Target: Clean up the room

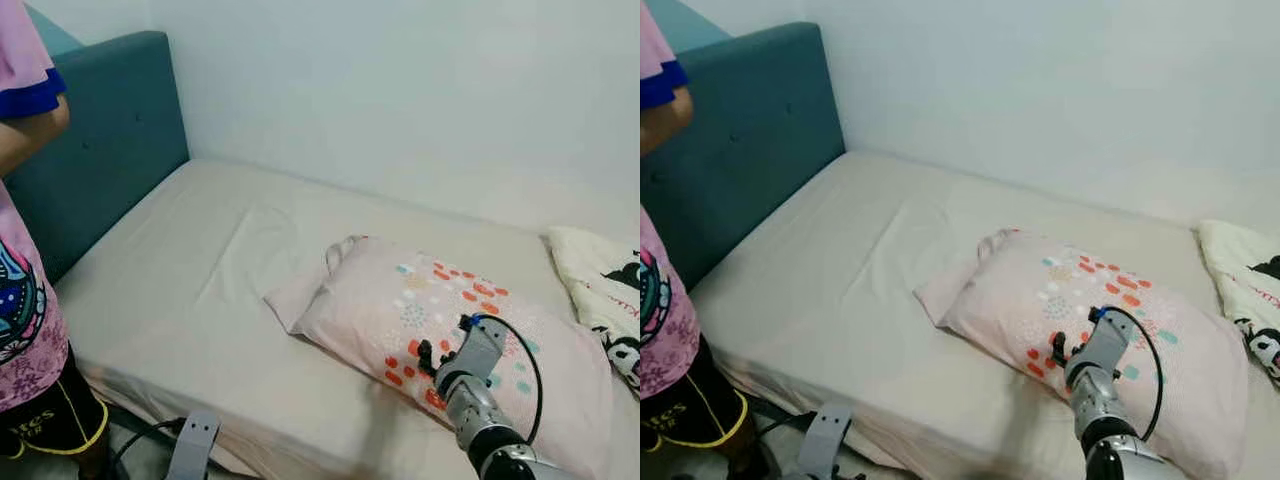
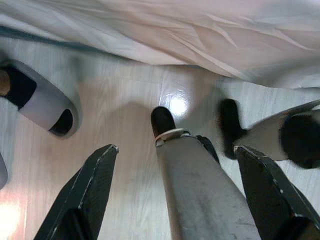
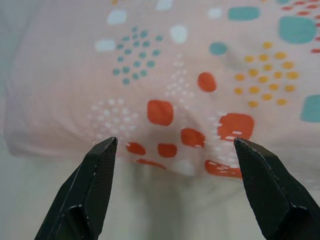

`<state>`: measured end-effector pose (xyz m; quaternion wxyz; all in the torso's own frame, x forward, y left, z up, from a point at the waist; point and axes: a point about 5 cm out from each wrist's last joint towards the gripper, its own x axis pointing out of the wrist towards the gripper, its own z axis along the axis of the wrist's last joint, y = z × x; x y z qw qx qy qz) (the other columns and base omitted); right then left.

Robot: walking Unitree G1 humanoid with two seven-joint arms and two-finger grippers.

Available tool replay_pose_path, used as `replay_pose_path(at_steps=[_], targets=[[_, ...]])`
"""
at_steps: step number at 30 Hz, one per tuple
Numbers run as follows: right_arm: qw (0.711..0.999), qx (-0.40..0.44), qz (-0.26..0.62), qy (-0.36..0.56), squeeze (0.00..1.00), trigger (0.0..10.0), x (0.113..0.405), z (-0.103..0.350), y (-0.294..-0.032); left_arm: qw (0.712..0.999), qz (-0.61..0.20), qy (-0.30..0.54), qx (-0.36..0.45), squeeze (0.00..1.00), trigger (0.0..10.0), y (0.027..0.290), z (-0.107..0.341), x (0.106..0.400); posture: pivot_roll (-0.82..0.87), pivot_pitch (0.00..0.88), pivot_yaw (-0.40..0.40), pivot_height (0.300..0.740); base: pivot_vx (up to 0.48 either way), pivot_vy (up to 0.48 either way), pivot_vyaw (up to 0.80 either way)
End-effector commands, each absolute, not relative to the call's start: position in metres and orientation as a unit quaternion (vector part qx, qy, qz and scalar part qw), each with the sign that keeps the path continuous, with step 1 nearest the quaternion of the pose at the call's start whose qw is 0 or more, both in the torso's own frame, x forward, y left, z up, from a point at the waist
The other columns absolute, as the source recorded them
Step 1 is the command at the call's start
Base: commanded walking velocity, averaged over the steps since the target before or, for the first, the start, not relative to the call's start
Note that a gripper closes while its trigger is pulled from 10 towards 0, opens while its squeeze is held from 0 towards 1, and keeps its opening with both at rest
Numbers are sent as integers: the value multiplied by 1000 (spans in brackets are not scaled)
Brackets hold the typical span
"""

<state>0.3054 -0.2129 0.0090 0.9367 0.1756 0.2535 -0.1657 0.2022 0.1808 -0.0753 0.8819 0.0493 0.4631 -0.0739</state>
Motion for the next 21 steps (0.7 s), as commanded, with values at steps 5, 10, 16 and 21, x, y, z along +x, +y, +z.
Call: replay_pose_path(at_steps=[5,10,16,21], targets=[[927,211,-155,270,0,10000,300,1,-205,881,-69,466,44,0,10000,181,-78,197,54,39,-74,740,0,0,0],[923,249,-126,264,0,10000,305,3,-194,881,-68,465,55,0,10000,182,-78,197,56,49,-71,730,0,0,0],[905,284,-153,279,0,10000,300,-3,-194,885,-58,458,66,0,10000,184,-77,198,64,61,-69,710,0,0,0],[870,361,-195,273,0,10000,288,-13,-198,893,-30,434,116,0,10000,192,-74,200,92,97,-56,685,0,0,0]])
